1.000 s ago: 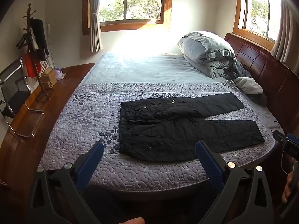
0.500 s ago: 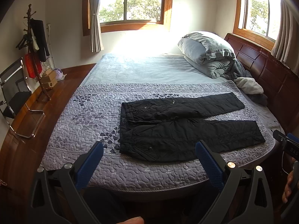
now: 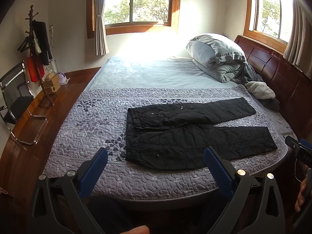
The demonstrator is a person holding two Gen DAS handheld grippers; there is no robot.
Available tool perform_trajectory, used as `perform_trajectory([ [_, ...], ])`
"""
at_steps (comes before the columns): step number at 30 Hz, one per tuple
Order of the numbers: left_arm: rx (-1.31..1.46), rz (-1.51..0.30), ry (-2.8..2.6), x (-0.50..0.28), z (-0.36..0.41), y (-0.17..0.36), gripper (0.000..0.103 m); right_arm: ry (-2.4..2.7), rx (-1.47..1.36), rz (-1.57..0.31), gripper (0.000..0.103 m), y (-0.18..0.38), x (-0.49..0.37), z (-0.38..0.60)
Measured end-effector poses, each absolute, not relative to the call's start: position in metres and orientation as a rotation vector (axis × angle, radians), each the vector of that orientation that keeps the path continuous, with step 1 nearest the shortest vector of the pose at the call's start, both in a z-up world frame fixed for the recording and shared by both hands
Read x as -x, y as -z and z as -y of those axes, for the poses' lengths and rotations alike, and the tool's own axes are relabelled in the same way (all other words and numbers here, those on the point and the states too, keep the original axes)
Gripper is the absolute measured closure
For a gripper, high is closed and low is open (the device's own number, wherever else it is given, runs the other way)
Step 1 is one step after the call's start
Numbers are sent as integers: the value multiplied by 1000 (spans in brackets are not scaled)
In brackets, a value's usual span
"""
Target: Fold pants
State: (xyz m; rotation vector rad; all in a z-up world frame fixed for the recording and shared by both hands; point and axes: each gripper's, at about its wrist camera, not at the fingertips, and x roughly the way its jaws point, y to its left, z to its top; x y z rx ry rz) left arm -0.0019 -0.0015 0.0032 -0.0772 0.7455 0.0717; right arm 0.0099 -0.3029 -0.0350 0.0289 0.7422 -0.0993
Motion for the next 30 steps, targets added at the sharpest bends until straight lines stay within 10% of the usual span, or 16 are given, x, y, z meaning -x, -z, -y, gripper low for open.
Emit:
perform_trajectory([
  [30,69,-757,-60,-1,7,-1,3,109,-27,-738,2,33,-8,309],
])
